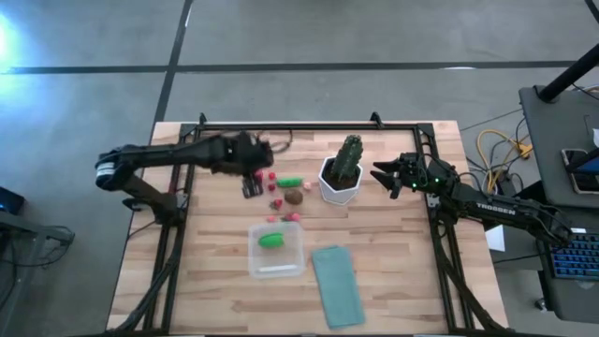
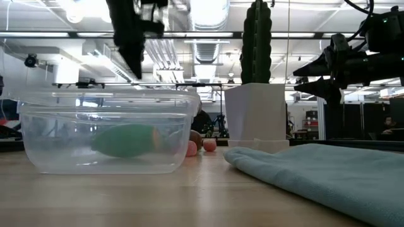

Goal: Pick and placing Produce into tupperware
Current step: Put the red tomato into the transparent bin

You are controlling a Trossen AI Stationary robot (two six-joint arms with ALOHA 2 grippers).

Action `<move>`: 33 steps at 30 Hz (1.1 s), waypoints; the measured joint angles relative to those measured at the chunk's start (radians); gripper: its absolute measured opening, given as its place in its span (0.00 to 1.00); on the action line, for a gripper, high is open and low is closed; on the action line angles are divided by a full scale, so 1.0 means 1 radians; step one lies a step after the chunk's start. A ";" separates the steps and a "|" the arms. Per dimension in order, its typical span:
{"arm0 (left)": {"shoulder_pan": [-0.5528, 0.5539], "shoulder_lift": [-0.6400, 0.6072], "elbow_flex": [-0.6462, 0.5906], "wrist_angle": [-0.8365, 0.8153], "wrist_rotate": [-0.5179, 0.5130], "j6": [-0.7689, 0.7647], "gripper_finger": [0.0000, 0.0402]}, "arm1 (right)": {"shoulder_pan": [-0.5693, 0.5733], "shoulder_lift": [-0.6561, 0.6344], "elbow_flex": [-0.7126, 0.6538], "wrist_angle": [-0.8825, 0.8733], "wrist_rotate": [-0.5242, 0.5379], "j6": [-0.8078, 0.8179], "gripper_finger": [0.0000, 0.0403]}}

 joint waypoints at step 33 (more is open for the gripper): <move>0.114 0.083 -0.254 0.337 -0.080 0.260 0.56 | 0.000 0.000 0.000 0.000 0.000 0.000 0.58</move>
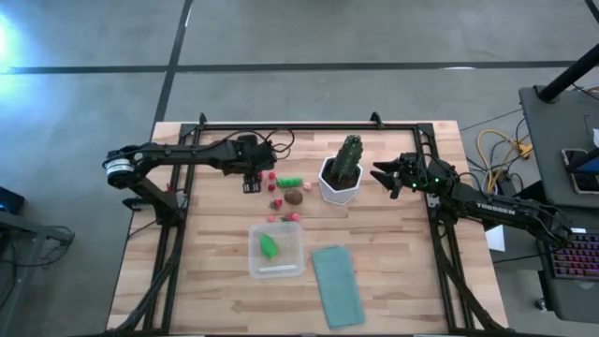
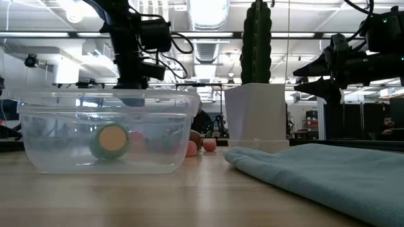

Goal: Pick and placing Produce into tupperware
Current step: Put the red tomato into the transparent bin

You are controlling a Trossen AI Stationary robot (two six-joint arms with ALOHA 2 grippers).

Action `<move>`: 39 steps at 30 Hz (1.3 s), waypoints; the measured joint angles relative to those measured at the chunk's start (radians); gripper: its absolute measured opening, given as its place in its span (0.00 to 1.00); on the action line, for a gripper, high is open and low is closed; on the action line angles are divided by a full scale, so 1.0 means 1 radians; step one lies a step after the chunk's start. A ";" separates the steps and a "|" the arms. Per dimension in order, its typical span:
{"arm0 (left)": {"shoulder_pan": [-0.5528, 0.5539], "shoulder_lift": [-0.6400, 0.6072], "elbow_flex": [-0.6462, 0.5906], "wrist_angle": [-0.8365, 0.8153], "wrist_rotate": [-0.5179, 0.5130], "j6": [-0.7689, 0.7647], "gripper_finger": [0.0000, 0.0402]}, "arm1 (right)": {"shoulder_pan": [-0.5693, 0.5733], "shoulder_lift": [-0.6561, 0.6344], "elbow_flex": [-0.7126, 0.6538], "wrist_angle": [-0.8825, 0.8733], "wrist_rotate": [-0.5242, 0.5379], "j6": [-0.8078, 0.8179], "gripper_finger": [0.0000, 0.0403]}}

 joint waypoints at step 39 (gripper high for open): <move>0.368 0.054 0.255 -0.248 0.474 0.288 0.36 | 0.000 -0.001 0.000 0.000 0.000 0.000 0.58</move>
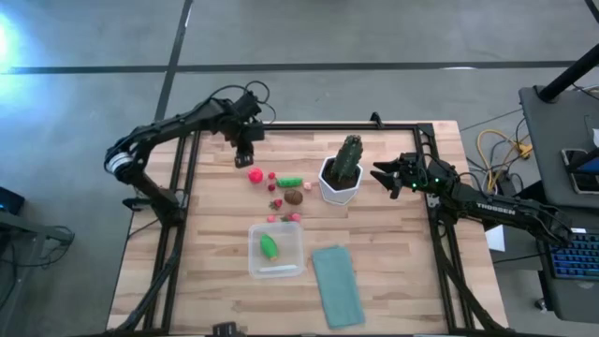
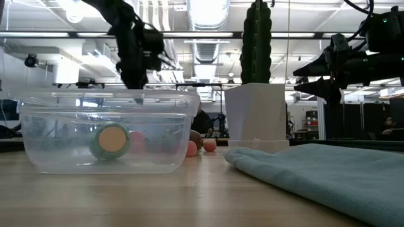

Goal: Pick and placing Produce into tupperware
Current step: Put the red tomato into the transparent bin

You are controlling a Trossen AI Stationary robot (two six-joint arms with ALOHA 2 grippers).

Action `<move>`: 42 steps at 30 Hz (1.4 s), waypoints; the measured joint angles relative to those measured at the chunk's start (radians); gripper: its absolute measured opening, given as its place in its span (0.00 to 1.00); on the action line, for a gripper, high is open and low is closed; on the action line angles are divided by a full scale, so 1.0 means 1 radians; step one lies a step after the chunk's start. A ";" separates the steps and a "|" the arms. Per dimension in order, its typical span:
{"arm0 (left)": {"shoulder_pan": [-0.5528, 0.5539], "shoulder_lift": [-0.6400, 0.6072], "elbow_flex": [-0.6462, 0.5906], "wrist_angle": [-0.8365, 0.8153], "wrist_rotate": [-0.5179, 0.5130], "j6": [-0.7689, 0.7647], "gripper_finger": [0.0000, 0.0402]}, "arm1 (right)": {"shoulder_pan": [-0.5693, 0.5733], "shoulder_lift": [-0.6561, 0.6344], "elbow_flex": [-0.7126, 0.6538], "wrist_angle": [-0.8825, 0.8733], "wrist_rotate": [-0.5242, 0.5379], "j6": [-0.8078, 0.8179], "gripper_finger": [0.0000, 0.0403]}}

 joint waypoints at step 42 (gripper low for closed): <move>-0.219 0.111 -0.232 0.244 -0.098 0.026 0.66 | 0.000 0.000 0.000 0.000 0.000 0.000 0.58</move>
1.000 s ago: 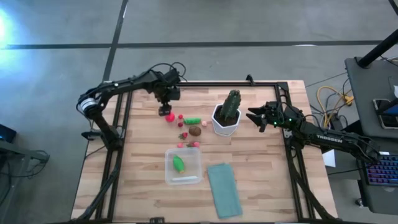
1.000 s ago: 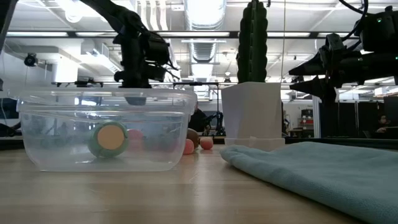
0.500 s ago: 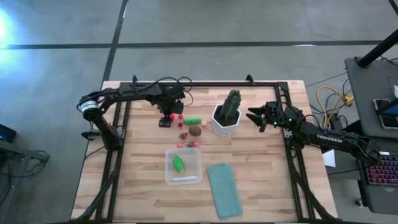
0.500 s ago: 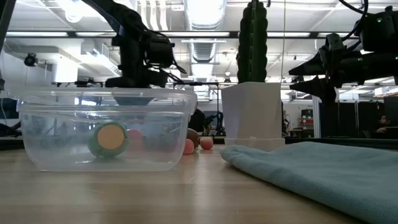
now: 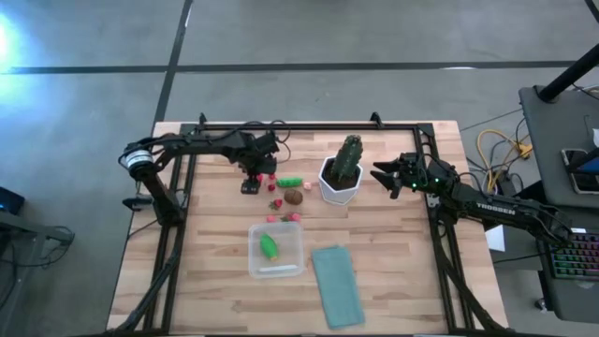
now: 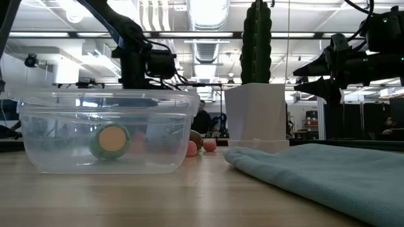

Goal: Pick and placing Produce into tupperware
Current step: Put the red tomato into the transparent bin

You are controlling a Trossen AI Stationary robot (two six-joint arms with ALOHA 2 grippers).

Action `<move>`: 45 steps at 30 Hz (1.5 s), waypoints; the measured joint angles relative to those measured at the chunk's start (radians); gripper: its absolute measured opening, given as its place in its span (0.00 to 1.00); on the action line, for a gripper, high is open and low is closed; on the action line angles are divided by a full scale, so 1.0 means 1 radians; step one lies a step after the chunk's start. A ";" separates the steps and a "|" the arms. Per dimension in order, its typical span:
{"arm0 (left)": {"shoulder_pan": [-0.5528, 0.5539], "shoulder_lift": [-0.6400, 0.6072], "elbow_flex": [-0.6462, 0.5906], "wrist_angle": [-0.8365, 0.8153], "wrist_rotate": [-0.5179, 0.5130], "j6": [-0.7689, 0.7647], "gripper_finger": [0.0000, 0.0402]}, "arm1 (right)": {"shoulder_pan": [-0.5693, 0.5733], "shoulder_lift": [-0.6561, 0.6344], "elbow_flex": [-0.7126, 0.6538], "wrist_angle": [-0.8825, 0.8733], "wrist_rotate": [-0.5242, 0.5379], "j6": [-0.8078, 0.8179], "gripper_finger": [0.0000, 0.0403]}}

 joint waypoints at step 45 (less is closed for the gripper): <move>0.000 -0.019 -0.048 -0.008 -0.078 -0.104 0.52 | 0.000 0.000 0.000 0.000 0.000 0.000 0.58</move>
